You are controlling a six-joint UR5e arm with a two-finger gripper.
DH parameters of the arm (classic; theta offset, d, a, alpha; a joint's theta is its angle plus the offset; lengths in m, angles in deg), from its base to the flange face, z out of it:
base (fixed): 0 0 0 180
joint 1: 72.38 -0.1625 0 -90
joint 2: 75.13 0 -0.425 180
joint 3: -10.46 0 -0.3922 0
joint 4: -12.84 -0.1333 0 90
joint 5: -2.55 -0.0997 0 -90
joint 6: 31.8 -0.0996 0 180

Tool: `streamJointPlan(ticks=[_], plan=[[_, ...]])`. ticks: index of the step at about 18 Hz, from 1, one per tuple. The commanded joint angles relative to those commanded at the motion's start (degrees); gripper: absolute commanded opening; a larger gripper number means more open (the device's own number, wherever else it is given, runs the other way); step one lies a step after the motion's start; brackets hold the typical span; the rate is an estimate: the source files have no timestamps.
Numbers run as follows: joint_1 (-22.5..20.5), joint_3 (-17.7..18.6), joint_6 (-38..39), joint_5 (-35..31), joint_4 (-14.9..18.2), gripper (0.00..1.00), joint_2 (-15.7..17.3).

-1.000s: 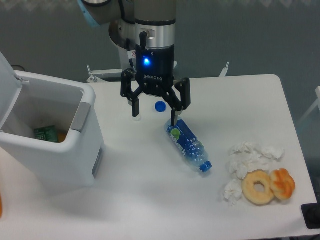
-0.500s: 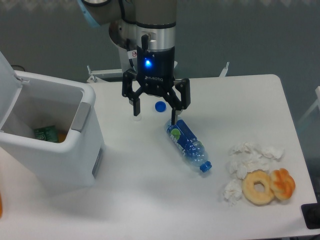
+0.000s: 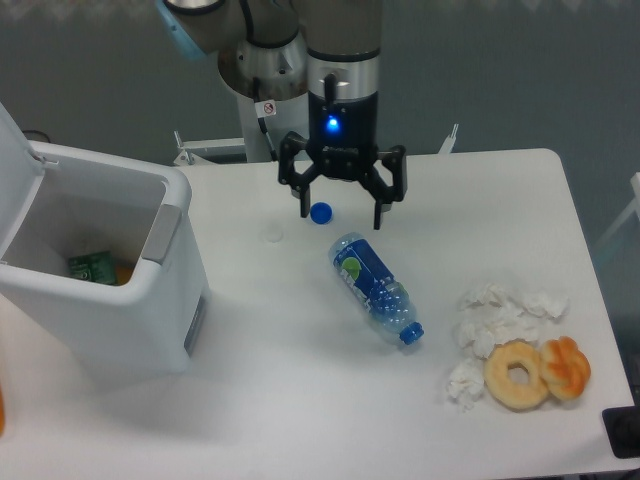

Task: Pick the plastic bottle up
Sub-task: 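Move the open gripper over the blue-labelled plastic bottle and lower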

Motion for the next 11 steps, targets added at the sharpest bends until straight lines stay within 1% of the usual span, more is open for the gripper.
streamJointPlan(ticks=[7, 9, 11], plan=[[-0.2, 2.5, 8.9, -0.1, 0.2, 1.00, -3.9], [-0.2, 2.5, 11.8, -0.1, 0.0, 1.00, -6.0], [-0.2, 2.0, 12.8, -0.4, -0.1, 1.00, -7.6]])
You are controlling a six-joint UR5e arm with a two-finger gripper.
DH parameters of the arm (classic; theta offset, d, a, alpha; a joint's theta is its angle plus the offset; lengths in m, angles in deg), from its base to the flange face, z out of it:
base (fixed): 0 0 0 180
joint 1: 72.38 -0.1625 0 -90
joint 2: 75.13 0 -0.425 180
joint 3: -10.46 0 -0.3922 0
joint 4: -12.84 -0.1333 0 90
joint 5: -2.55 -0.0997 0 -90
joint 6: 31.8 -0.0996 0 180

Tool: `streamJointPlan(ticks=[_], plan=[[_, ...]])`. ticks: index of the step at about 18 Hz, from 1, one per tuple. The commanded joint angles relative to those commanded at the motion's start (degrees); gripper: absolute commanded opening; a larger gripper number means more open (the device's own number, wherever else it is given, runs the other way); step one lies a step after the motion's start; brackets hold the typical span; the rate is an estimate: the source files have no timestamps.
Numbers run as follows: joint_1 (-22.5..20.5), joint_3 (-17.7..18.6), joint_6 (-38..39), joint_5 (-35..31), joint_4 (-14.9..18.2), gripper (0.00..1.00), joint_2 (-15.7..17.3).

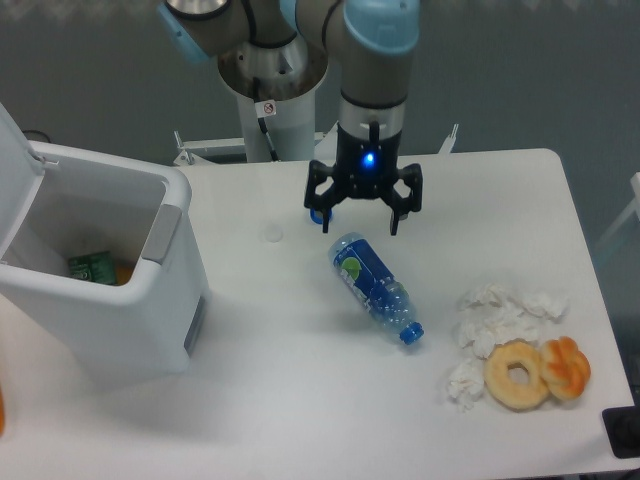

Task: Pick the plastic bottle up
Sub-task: 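Move the open gripper over the blue-labelled plastic bottle and lower, then close the gripper around the bottle's middle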

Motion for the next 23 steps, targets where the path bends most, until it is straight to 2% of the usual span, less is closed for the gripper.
streamJointPlan(ticks=[3, 5, 10, 14, 20, 23], plan=[[0.1, -1.1, 4.1, -1.1, -0.2, 1.00, -2.2], [0.3, -2.2, 9.0, -4.5, -0.2, 1.00, -4.3], [2.5, -7.4, 13.4, -6.6, 0.3, 1.00, -9.6], [2.5, -7.5, 15.7, -7.9, -0.1, 1.00, -12.7], [2.1, -8.0, 15.5, -9.1, -0.3, 1.00, -14.0], [2.0, -8.4, 15.4, -10.7, -0.4, 1.00, -16.3]])
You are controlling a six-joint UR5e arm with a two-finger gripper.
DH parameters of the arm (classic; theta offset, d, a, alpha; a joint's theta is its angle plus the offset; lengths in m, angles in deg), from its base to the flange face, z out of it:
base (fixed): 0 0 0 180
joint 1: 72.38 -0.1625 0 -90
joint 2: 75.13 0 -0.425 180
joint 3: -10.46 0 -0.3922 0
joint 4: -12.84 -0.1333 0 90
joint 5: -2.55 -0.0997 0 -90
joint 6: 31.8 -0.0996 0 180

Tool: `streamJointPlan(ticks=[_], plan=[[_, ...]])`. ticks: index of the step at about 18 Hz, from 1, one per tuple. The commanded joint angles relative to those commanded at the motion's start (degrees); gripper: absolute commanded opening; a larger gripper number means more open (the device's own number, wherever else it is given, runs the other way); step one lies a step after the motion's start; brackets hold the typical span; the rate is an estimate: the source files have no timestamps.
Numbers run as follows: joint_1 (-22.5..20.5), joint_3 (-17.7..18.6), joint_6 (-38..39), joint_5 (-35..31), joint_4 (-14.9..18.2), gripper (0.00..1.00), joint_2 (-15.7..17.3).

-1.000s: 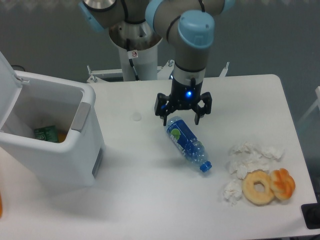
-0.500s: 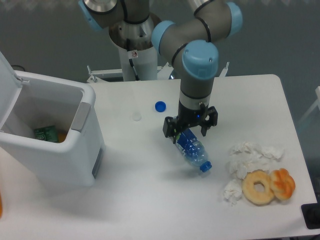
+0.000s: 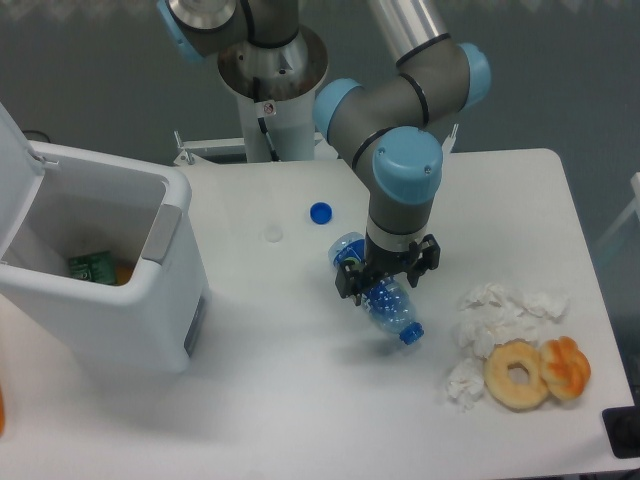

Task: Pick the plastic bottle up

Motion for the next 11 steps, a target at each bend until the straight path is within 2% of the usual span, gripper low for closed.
streamJointPlan(ticks=[5, 11], plan=[[-0.1, -0.9, -0.4, -0.3, -0.4, 1.00, -3.7], [-0.1, -1.2, -0.4, -0.3, -1.1, 1.00, -5.5]])
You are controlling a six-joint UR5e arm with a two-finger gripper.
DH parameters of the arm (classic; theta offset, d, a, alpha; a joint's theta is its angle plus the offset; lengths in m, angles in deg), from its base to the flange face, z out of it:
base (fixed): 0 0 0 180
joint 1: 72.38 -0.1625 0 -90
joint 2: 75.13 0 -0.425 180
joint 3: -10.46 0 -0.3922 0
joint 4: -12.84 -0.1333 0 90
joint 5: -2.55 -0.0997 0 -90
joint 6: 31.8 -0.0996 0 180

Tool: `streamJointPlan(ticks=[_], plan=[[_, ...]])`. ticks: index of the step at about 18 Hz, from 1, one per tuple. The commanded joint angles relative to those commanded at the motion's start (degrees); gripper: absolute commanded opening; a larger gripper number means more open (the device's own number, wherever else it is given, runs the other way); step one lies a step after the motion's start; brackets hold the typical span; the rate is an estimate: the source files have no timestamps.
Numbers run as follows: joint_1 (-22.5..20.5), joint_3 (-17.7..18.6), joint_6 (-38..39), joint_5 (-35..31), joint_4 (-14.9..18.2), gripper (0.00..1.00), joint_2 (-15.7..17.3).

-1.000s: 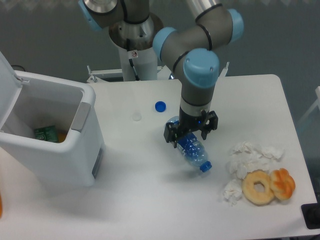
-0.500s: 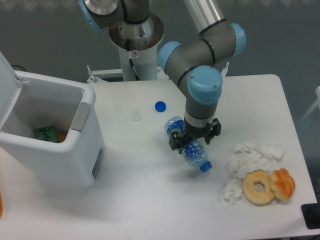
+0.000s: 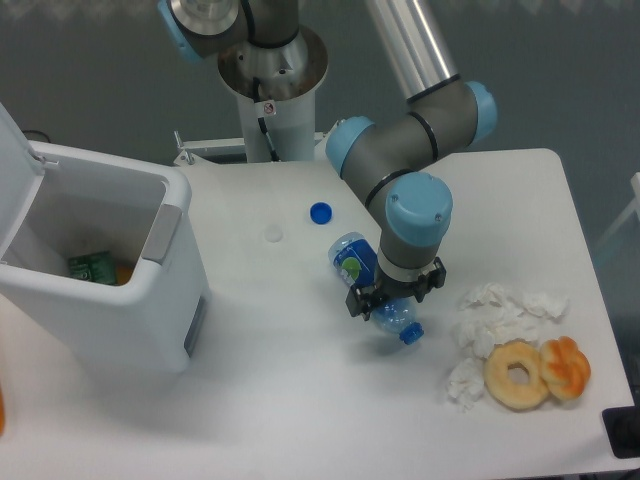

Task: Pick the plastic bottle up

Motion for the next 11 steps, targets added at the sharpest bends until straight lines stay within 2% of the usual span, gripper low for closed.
streamJointPlan(ticks=[11], plan=[[-0.2, 0.6, -0.1, -2.6, 0.0, 1.00, -0.4]])
